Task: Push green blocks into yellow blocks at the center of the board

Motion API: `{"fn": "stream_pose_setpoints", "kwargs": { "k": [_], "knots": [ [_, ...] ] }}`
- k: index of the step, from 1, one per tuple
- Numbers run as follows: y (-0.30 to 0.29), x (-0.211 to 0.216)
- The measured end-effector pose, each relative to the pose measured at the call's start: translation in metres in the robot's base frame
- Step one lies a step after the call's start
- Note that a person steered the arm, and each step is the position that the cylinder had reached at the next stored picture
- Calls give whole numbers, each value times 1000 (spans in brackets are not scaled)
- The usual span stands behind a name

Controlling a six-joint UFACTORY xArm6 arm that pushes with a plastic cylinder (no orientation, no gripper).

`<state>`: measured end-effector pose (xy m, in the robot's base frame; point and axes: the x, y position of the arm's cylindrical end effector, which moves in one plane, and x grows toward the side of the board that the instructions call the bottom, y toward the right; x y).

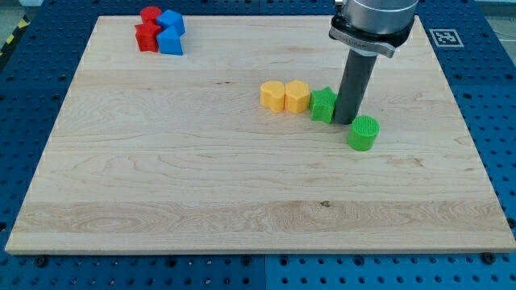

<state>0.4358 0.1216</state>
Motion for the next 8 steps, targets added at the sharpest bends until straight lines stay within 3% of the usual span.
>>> {"fn": "stream_pose_setpoints", "kwargs": {
  "k": [2,3,4,6,8],
  "knots": [
    [75,5],
    [90,39],
    [83,77],
    [-1,66],
    [108,103]
  ]
}}
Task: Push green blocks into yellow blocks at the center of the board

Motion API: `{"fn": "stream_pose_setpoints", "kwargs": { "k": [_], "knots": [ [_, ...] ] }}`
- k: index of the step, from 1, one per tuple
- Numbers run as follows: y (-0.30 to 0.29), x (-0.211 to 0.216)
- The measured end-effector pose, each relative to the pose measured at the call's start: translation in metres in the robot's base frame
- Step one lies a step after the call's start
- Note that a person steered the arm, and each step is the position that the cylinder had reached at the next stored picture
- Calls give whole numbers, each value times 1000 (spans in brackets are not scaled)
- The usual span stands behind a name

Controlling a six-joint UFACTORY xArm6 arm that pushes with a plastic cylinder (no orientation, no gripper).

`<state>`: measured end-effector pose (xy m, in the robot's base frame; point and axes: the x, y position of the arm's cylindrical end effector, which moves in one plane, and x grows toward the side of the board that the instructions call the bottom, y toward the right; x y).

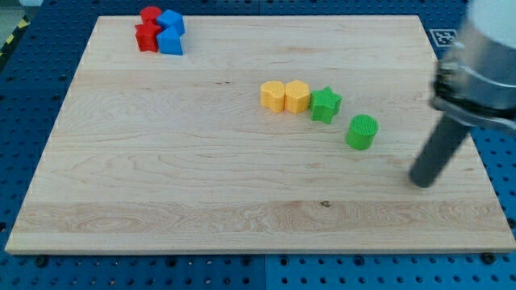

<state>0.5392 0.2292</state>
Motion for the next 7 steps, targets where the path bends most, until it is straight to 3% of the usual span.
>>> {"fn": "stream_pose_setpoints", "kwargs": {
  "k": [1,2,6,7],
  "knots": [
    [56,-15],
    [54,-42],
    [-156,-57],
    [-161,-57]
  ]
}}
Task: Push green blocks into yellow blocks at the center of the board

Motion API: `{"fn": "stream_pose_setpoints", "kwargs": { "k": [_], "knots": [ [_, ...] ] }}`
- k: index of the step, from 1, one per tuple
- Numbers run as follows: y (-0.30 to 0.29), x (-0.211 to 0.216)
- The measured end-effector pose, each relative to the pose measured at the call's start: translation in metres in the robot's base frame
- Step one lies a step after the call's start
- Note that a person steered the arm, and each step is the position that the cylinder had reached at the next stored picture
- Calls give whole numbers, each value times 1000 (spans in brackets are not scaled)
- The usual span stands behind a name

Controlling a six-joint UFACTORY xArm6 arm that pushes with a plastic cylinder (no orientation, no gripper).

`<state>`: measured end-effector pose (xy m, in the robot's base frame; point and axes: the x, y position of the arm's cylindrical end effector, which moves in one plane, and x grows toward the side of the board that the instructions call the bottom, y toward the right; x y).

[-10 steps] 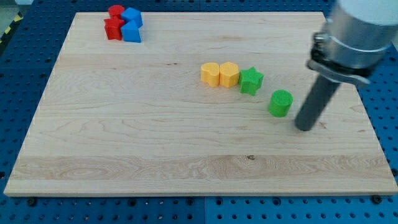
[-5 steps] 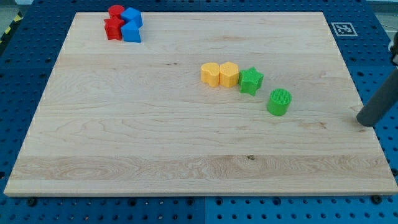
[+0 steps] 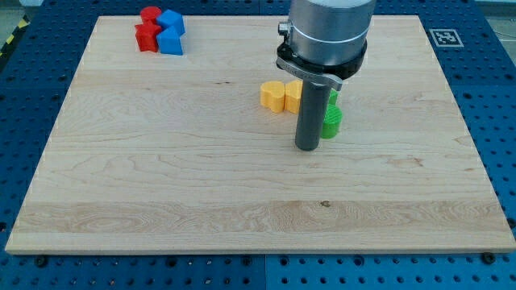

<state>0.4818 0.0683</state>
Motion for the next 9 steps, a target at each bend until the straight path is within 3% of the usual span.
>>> {"fn": "stream_pose_setpoints", "kwargs": {
  "k": [2,3,5,9],
  "knots": [
    [122,1],
    [127,-39],
    [64,-130],
    [26,-124]
  ]
}}
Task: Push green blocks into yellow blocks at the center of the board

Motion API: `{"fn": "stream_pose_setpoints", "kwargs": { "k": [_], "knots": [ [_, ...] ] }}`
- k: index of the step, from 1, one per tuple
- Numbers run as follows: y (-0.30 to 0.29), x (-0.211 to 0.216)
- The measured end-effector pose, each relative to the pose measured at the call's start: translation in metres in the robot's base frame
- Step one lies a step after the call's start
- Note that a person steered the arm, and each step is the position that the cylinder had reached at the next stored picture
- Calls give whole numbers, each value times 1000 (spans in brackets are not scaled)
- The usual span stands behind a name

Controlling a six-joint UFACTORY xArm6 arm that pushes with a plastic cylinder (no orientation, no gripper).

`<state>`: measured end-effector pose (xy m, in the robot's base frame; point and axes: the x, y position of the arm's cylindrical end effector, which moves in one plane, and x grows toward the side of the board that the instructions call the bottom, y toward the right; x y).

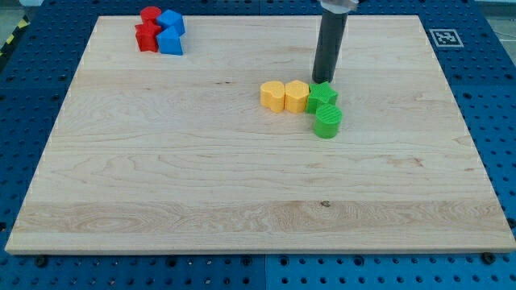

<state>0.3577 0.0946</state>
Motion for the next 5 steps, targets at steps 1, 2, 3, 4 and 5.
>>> {"fn": "stream_pose_setpoints", "kwargs": {
  "k": [1,2,3,4,5],
  "knots": [
    [0,18],
    [0,43],
    [0,63],
    [12,39],
    [52,35]
  ]
}}
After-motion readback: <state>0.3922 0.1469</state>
